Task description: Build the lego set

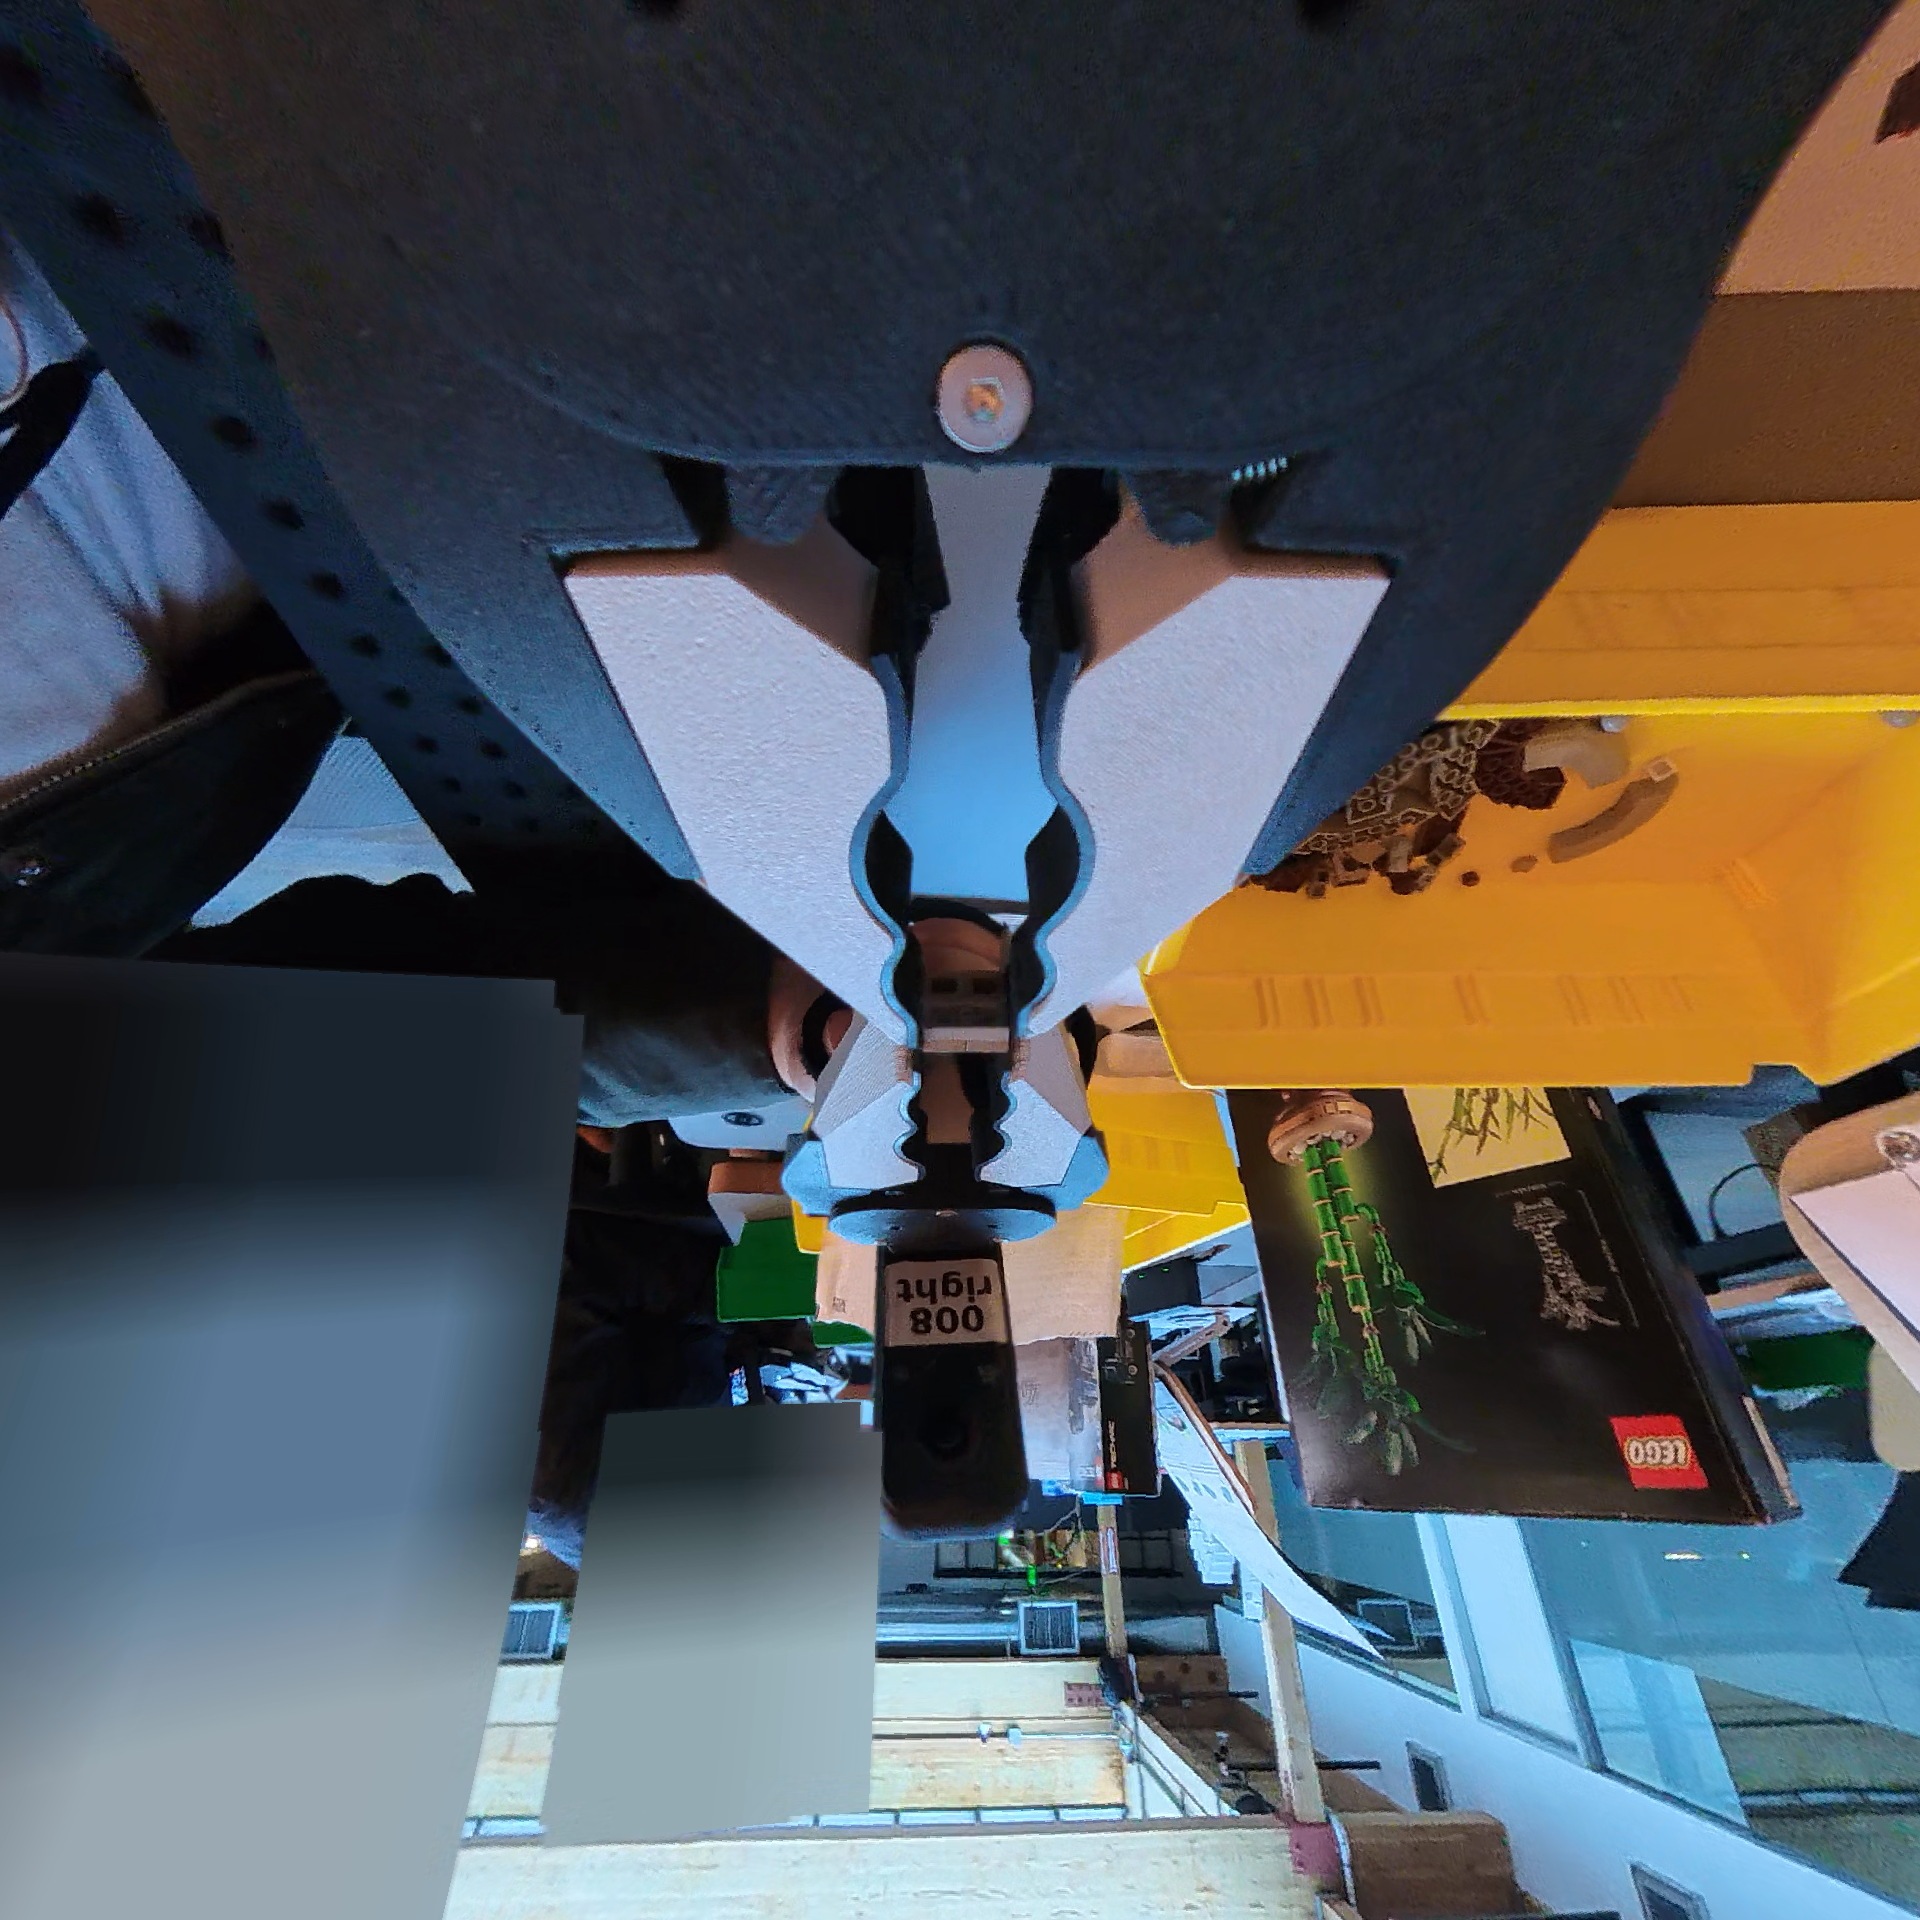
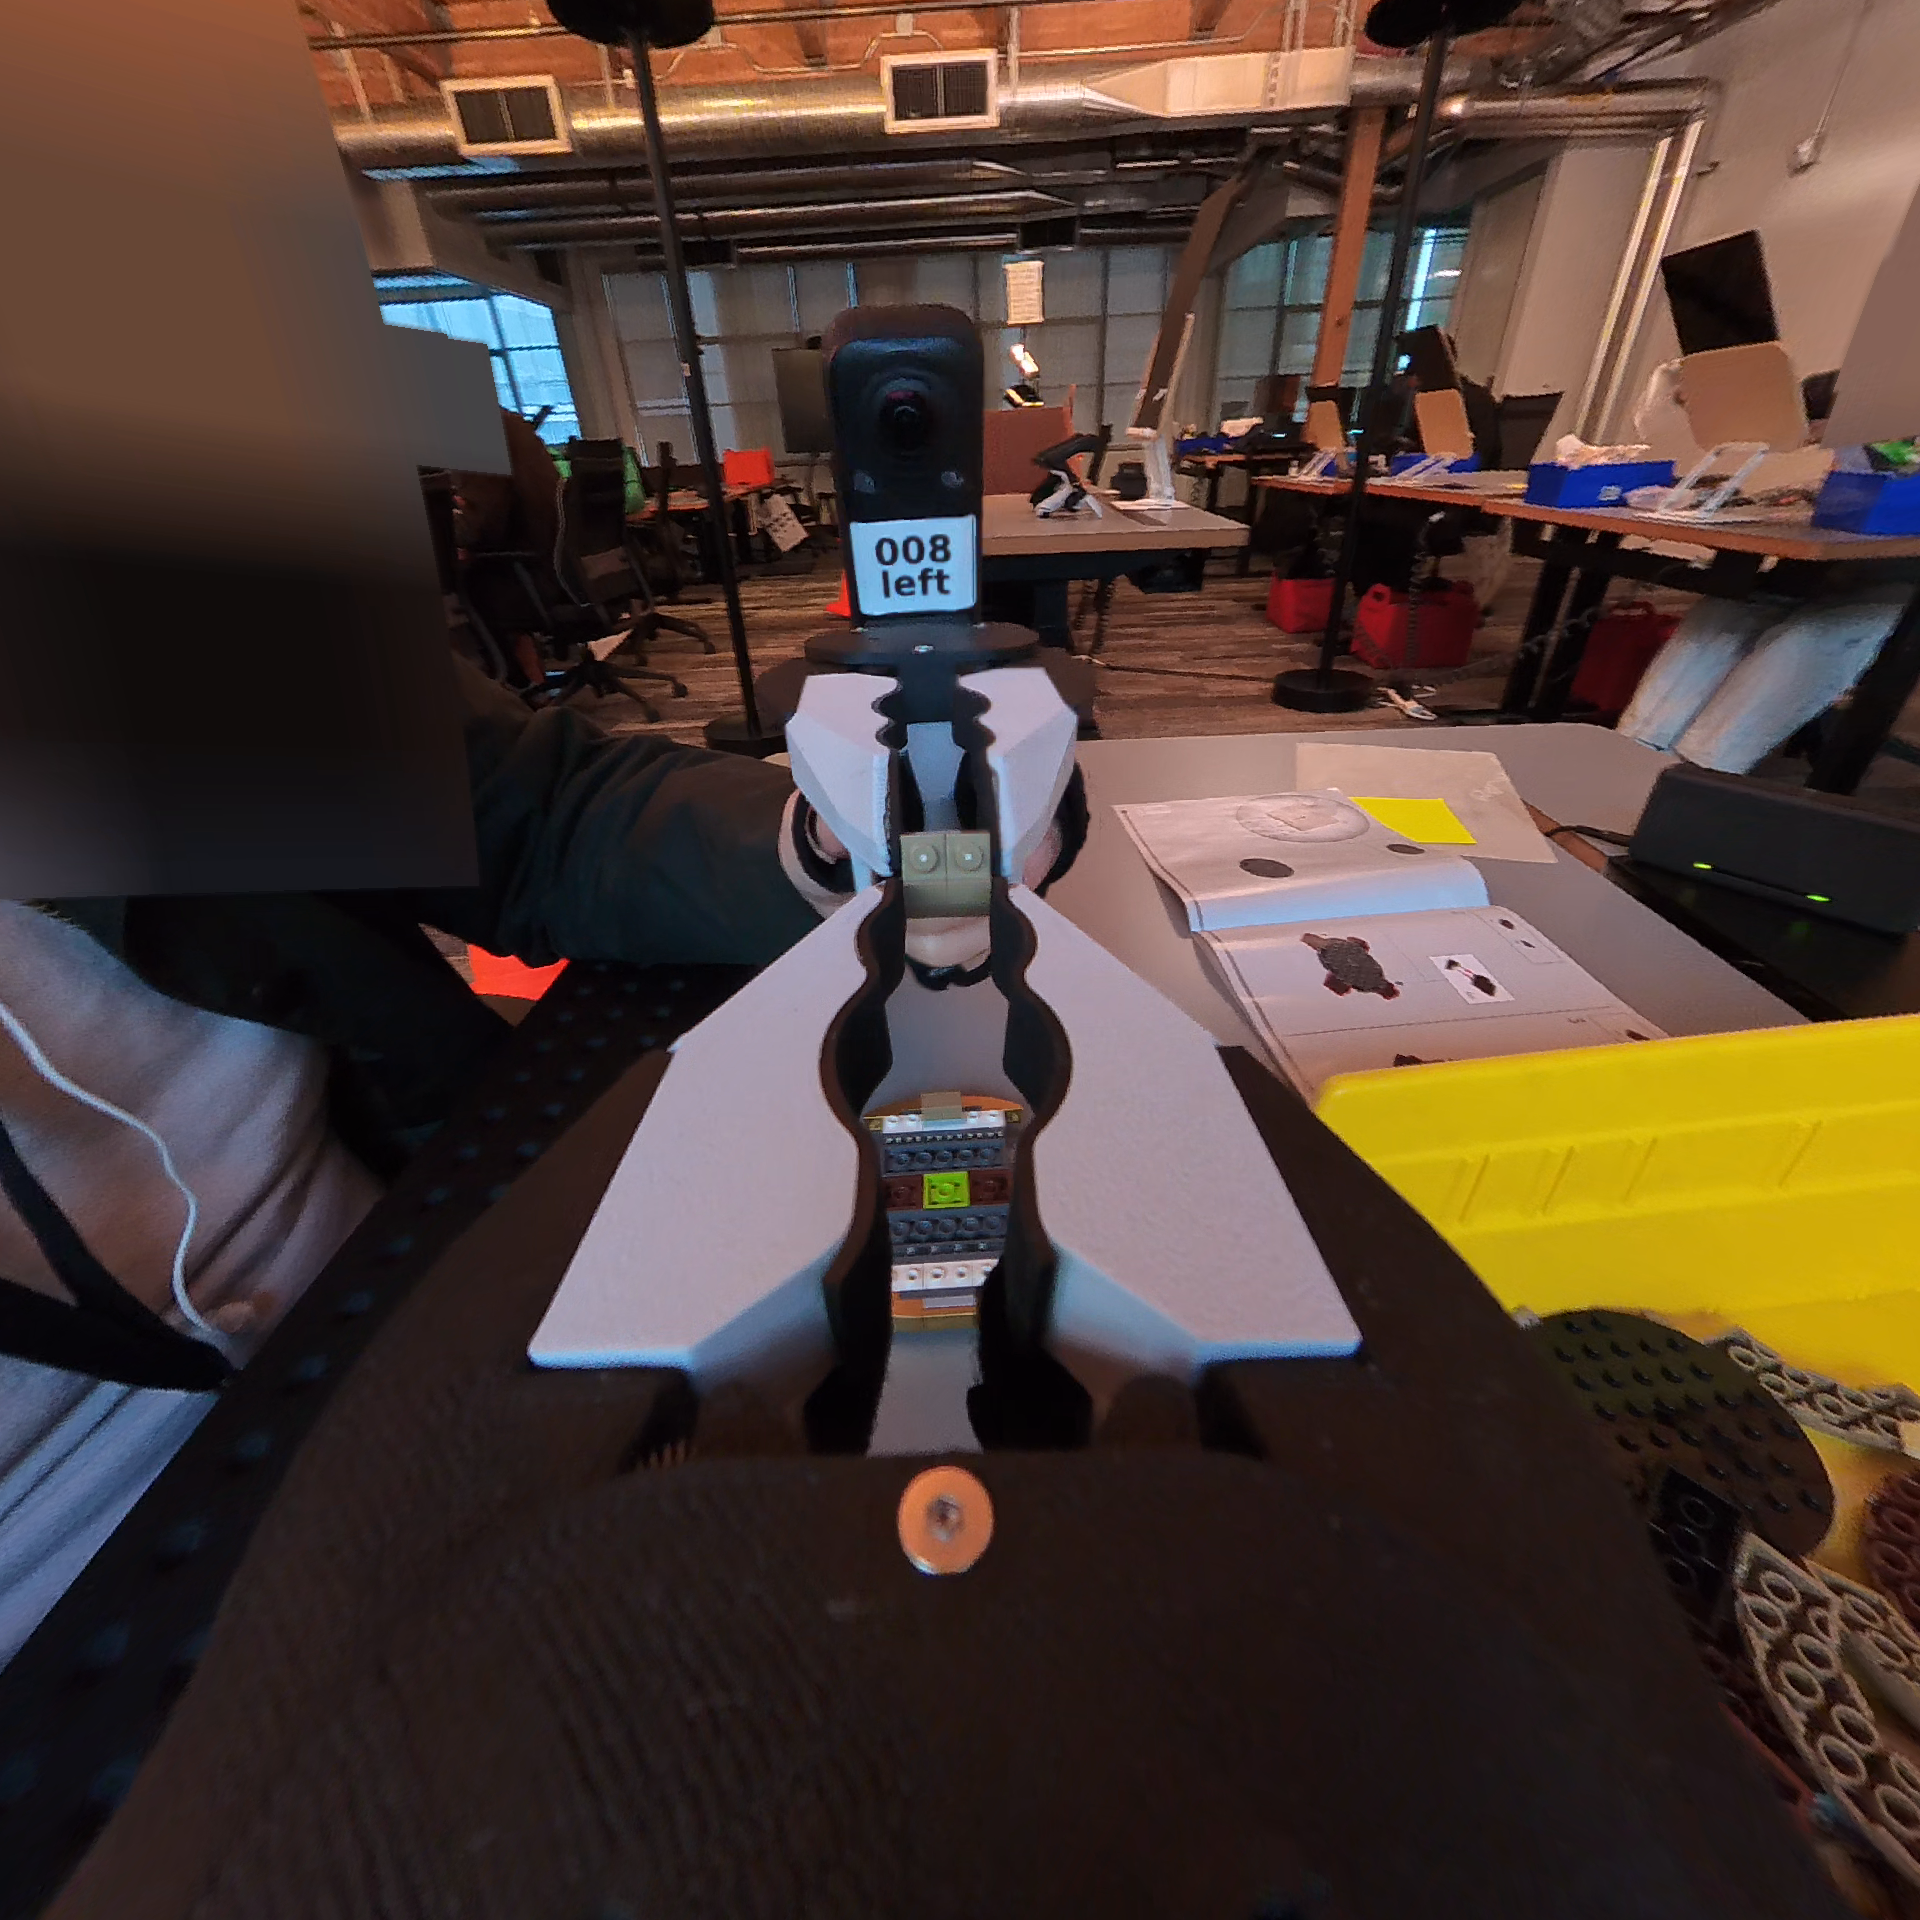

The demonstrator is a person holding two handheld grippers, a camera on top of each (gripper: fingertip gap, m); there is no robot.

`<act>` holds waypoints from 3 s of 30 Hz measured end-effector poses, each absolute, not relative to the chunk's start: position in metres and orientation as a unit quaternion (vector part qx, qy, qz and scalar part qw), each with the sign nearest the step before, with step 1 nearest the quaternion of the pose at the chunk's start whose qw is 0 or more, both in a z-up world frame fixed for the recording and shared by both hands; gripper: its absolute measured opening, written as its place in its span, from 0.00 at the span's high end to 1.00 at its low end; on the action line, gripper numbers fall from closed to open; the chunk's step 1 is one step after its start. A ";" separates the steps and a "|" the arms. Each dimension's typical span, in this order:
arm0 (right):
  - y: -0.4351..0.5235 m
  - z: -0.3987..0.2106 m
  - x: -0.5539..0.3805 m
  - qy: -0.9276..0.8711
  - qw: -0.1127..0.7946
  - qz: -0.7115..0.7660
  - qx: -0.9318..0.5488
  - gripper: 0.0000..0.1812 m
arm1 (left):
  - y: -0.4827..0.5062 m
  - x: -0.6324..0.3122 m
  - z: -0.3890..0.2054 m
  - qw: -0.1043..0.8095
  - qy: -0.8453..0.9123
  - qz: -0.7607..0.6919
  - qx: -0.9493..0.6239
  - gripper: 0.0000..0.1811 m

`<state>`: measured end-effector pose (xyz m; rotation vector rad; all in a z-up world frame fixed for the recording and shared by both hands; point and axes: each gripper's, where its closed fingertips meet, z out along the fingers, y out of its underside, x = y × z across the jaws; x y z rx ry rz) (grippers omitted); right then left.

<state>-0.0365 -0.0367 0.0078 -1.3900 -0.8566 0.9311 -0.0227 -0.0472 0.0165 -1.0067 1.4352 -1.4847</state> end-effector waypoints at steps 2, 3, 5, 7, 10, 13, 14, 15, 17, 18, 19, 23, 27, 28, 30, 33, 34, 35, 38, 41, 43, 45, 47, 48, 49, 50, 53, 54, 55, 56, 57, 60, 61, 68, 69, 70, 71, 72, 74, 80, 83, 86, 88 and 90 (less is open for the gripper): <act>-0.041 0.009 -0.038 -0.372 0.583 0.415 -0.592 0.92 | -0.052 -0.024 0.018 0.405 0.578 -0.590 -0.392 0.92; -0.043 0.011 -0.039 -0.373 0.579 0.425 -0.588 0.92 | -0.054 -0.025 0.019 0.398 0.579 -0.596 -0.390 0.93; -0.047 0.012 -0.041 -0.375 0.569 0.443 -0.582 0.92 | -0.057 -0.027 0.021 0.387 0.582 -0.603 -0.385 0.92; -0.050 0.013 -0.042 -0.377 0.560 0.459 -0.578 0.92 | -0.060 -0.028 0.021 0.378 0.585 -0.608 -0.380 0.93; -0.054 0.016 -0.044 -0.372 0.544 0.493 -0.568 0.92 | -0.064 -0.031 0.024 0.360 0.584 -0.625 -0.372 0.93; -0.060 0.022 -0.046 -0.361 0.524 0.541 -0.549 0.93 | -0.068 -0.035 0.030 0.336 0.574 -0.654 -0.361 0.93; -0.061 0.022 -0.047 -0.359 0.521 0.548 -0.547 0.93 | -0.069 -0.035 0.029 0.332 0.575 -0.657 -0.357 0.93; -0.062 0.022 -0.047 -0.360 0.514 0.556 -0.545 0.92 | -0.070 -0.036 0.028 0.329 0.577 -0.659 -0.354 0.93; -0.064 0.025 -0.045 -0.351 0.507 0.580 -0.533 0.92 | -0.068 -0.037 0.032 0.335 0.567 -0.668 -0.347 0.93; -0.064 0.031 -0.041 -0.338 0.508 0.599 -0.519 0.92 | -0.067 -0.038 0.034 0.337 0.559 -0.674 -0.345 0.93; -0.063 0.036 -0.035 -0.323 0.513 0.612 -0.508 0.92 | -0.064 -0.039 0.035 0.342 0.553 -0.675 -0.347 0.93; -0.048 0.031 -0.018 -0.299 0.534 0.587 -0.530 0.93 | -0.043 -0.033 0.024 0.451 0.580 -0.573 -0.364 0.93; -0.035 0.020 -0.008 -0.288 0.543 0.558 -0.557 0.93 | -0.033 -0.025 0.012 0.543 0.616 -0.440 -0.363 0.93; -0.032 0.018 -0.005 -0.284 0.546 0.554 -0.561 0.93 | -0.032 -0.024 0.010 0.550 0.620 -0.423 -0.366 0.93; -0.028 0.015 0.000 -0.281 0.551 0.542 -0.570 0.93 | -0.029 -0.021 0.004 0.557 0.628 -0.395 -0.373 0.92; -0.023 0.015 0.008 -0.271 0.562 0.531 -0.574 0.93 | -0.026 -0.019 0.001 0.560 0.627 -0.388 -0.377 0.92; -0.021 0.016 0.011 -0.267 0.568 0.527 -0.573 0.92 | -0.026 -0.019 0.001 0.558 0.625 -0.392 -0.378 0.92; -0.020 0.018 0.015 -0.262 0.574 0.523 -0.573 0.93 | -0.026 -0.018 0.002 0.556 0.624 -0.398 -0.379 0.92; -0.011 0.019 0.031 -0.242 0.600 0.496 -0.579 0.93 | -0.015 -0.006 0.006 0.555 0.613 -0.403 -0.392 0.92; -0.003 0.024 0.048 -0.210 0.632 0.473 -0.576 0.92 | 0.021 0.019 0.009 0.548 0.587 -0.396 -0.444 0.92; 0.000 0.027 0.059 -0.189 0.647 0.465 -0.573 0.93 | 0.043 0.037 0.007 0.504 0.572 -0.419 -0.493 0.84; 0.002 0.027 0.065 -0.181 0.655 0.452 -0.578 0.92 | 0.064 0.049 0.001 0.471 0.558 -0.428 -0.532 0.72; 0.004 0.025 0.068 -0.182 0.661 0.433 -0.585 0.92 | 0.075 0.049 -0.003 0.447 0.538 -0.451 -0.554 0.70; 0.004 0.024 0.068 -0.186 0.663 0.426 -0.587 0.92 | 0.074 0.045 -0.004 0.434 0.528 -0.471 -0.557 0.72; 0.003 0.024 0.066 -0.191 0.665 0.423 -0.585 0.92 | 0.072 0.040 -0.004 0.423 0.520 -0.489 -0.557 0.75; 0.003 0.024 0.064 -0.195 0.668 0.417 -0.585 0.92 | 0.068 0.036 -0.004 0.411 0.515 -0.507 -0.556 0.78; 0.005 0.024 0.062 -0.210 0.689 0.363 -0.591 0.92 | 0.047 0.031 0.001 0.365 0.513 -0.553 -0.546 0.81; 0.005 0.022 0.058 -0.226 0.692 0.338 -0.596 0.92 | 0.038 0.032 0.006 0.355 0.515 -0.564 -0.540 0.81; 0.003 0.021 0.053 -0.246 0.696 0.315 -0.597 0.92 | 0.029 0.033 0.012 0.347 0.519 -0.574 -0.530 0.81; 0.000 0.022 0.048 -0.263 0.701 0.299 -0.592 0.92 | 0.018 0.034 0.018 0.340 0.524 -0.585 -0.518 0.81; -0.002 0.022 0.044 -0.272 0.704 0.286 -0.591 0.92 | 0.008 0.034 0.022 0.334 0.530 -0.593 -0.507 0.81; 0.005 0.017 0.043 -0.282 0.712 0.199 -0.612 0.92 | -0.003 0.035 0.023 0.331 0.542 -0.581 -0.509 0.82; 0.007 0.013 0.042 -0.294 0.712 0.167 -0.616 0.92 | -0.003 0.035 0.022 0.330 0.543 -0.578 -0.512 0.82; 0.016 -0.008 0.031 -0.344 0.685 0.040 -0.641 0.92 | 0.006 0.039 0.001 0.309 0.539 -0.554 -0.555 0.96; 0.017 -0.010 0.031 -0.348 0.681 0.028 -0.644 0.92 | 0.004 0.039 0.000 0.297 0.539 -0.559 -0.556 0.98; 0.018 -0.013 0.031 -0.353 0.676 0.017 -0.646 0.92 | 0.006 0.040 -0.003 0.291 0.536 -0.559 -0.561 0.99; 0.019 -0.015 0.032 -0.355 0.673 0.006 -0.649 0.92 | 0.007 0.040 -0.005 0.287 0.534 -0.559 -0.565 0.99; 0.020 -0.017 0.032 -0.358 0.668 -0.003 -0.652 0.93 | 0.008 0.040 -0.007 0.280 0.532 -0.559 -0.571 0.99; 0.023 -0.022 0.033 -0.363 0.656 -0.021 -0.661 0.92 | 0.009 0.040 -0.012 0.263 0.528 -0.559 -0.584 0.97; 0.028 -0.030 0.035 -0.372 0.635 -0.074 -0.673 0.92 | 0.014 0.041 -0.026 0.255 0.535 -0.530 -0.606 0.97; 0.028 -0.032 0.035 -0.377 0.633 -0.081 -0.671 0.92 | 0.014 0.041 -0.027 0.257 0.538 -0.526 -0.607 0.98; 0.028 -0.030 0.035 -0.376 0.636 -0.079 -0.670 0.92 | 0.014 0.041 -0.025 0.257 0.535 -0.535 -0.601 0.98; 0.028 -0.030 0.034 -0.378 0.637 -0.077 -0.667 0.92 | 0.014 0.041 -0.025 0.251 0.534 -0.541 -0.600 0.98; 0.027 -0.029 0.033 -0.378 0.640 -0.075 -0.664 0.92 | 0.013 0.039 -0.024 0.247 0.534 -0.548 -0.595 0.98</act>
